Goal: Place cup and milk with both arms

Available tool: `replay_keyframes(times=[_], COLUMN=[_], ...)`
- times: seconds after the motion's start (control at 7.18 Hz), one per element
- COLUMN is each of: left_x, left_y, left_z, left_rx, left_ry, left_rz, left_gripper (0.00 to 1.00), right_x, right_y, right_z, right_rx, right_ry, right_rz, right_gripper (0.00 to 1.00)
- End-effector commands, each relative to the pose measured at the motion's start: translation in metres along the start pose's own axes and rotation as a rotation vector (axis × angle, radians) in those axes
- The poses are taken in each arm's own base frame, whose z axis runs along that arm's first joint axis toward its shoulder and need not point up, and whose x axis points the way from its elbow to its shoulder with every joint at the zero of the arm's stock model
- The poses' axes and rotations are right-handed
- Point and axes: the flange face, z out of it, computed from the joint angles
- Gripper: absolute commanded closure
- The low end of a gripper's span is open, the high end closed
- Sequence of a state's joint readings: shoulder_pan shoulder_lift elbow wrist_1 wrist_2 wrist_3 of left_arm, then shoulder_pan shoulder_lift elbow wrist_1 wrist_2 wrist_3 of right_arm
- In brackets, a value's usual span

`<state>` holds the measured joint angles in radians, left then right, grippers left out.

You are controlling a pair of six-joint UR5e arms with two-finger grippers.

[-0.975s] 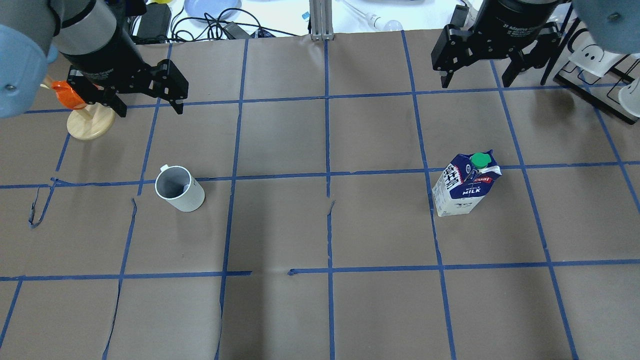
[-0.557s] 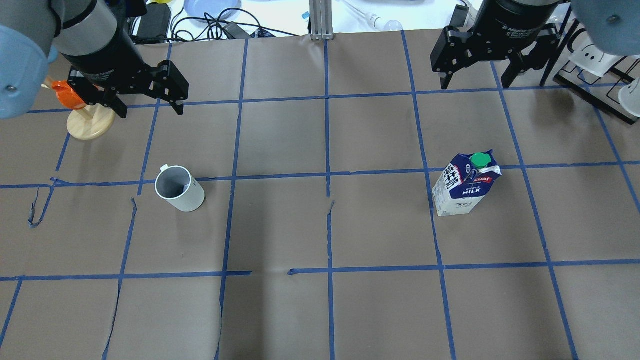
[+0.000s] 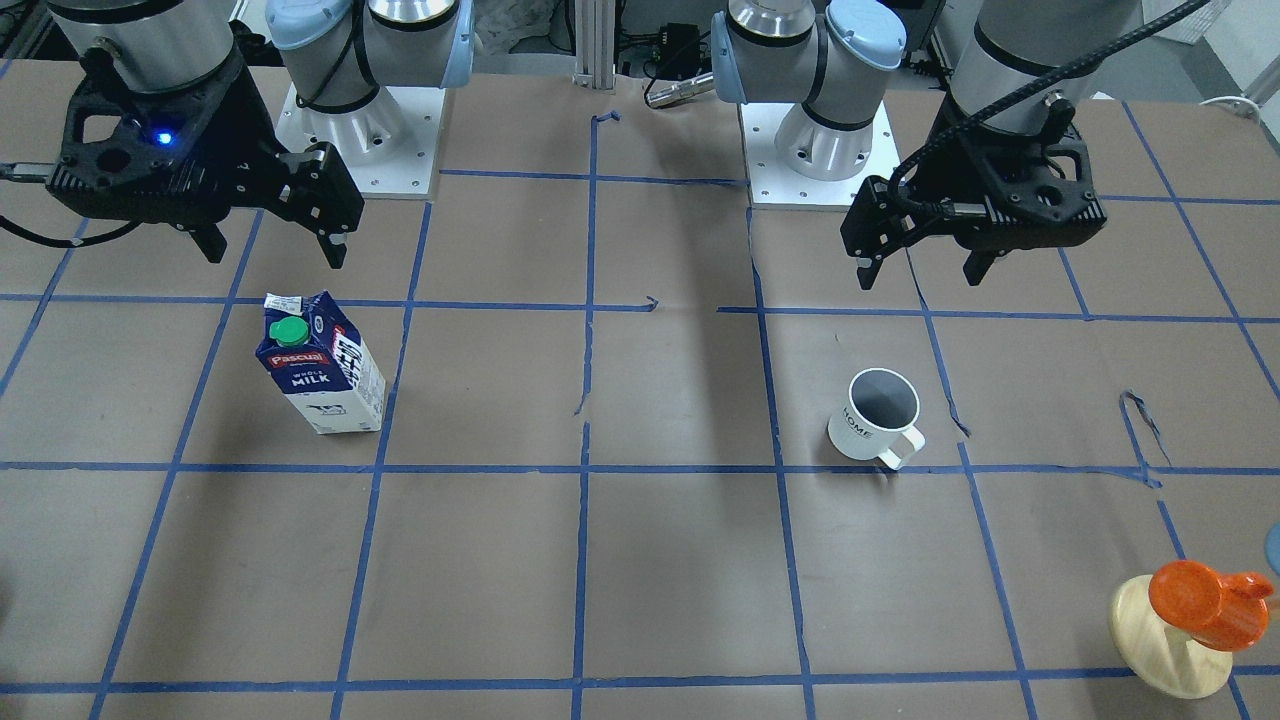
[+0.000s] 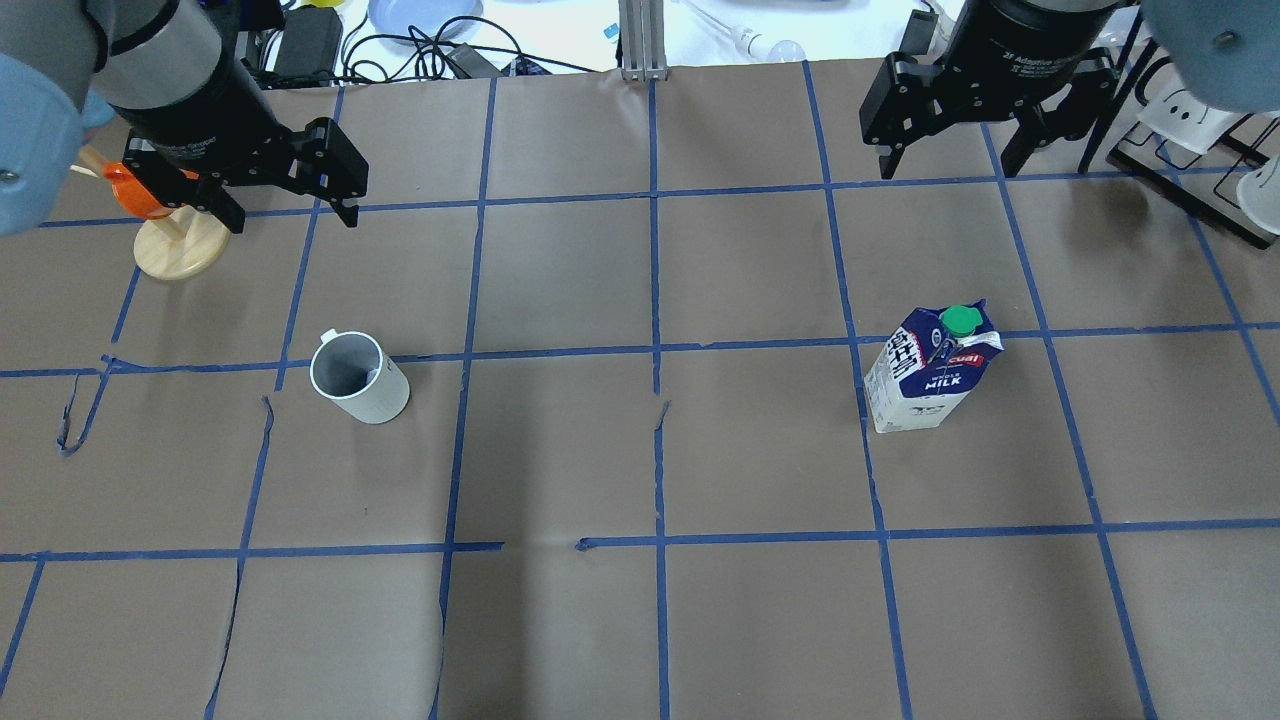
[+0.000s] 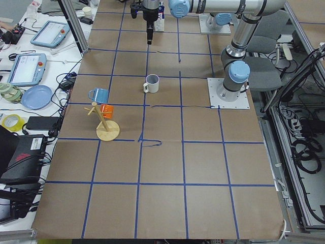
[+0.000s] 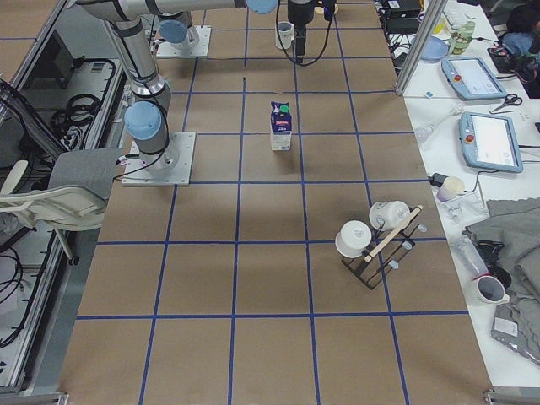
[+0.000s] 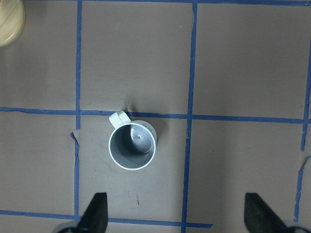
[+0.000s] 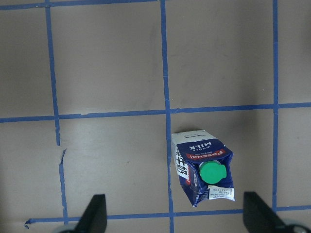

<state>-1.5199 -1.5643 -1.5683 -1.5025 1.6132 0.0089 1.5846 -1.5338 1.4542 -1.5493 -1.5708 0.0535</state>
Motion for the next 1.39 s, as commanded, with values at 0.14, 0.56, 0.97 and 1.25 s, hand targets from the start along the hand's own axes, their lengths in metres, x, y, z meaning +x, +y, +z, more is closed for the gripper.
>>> replay_keyframes(times=[0.14, 0.56, 0.97, 1.25], left_x=[-0.035, -0.087, -0.089, -0.090], left_y=[-0.007, -0.003, 0.007, 0.004], left_z=[0.024, 0.141, 0.225, 0.249], left_rx=[-0.043, -0.080, -0.094, -0.139], left_ry=[0.003, 0.019, 0.014, 0.015], left_rz=[0.108, 0.049, 0.047, 0.046], left_gripper=[0.00, 0.00, 0.00, 0.07], right_x=[0.003, 0.035, 0.062, 0.060], right_y=[-0.002, 0.002, 0.026, 0.035], right_z=[0.017, 0.081, 0.167, 0.192], right_rx=[-0.032, -0.119, -0.184, -0.184], right_ry=[0.006, -0.002, -0.011, -0.019], right_rz=[-0.029, -0.146, -0.196, -0.186], right_gripper=[0.00, 0.00, 0.02, 0.02])
